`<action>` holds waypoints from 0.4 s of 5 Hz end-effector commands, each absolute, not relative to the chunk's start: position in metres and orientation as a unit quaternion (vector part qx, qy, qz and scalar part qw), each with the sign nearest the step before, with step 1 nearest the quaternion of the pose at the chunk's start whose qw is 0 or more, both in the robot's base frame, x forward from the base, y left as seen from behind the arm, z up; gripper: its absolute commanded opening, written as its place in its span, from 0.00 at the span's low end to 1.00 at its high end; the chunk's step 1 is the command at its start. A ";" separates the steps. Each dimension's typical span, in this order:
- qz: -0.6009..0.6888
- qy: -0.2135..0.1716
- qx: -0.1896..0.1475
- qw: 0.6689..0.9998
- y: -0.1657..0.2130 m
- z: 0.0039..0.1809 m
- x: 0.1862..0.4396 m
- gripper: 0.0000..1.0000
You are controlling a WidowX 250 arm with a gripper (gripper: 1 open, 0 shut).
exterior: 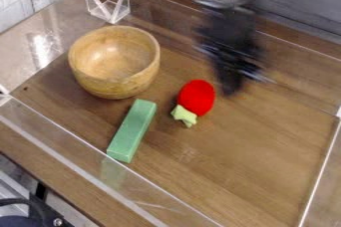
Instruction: Move the red object to the right side of the table
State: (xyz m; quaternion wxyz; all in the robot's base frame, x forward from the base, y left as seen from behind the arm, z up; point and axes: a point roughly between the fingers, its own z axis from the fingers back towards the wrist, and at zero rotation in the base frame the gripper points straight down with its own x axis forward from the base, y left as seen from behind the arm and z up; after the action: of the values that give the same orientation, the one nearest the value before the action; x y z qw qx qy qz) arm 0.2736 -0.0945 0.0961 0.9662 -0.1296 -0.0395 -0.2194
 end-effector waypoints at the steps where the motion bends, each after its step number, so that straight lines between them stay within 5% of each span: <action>1: -0.196 -0.075 -0.123 0.970 -0.123 0.106 0.283 0.00; 2: -0.205 -0.074 -0.119 0.969 -0.130 0.095 0.279 0.00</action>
State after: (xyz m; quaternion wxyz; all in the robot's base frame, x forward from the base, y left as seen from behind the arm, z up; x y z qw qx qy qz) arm 0.2751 -0.1287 0.0852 0.9699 -0.1170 -0.0567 -0.2061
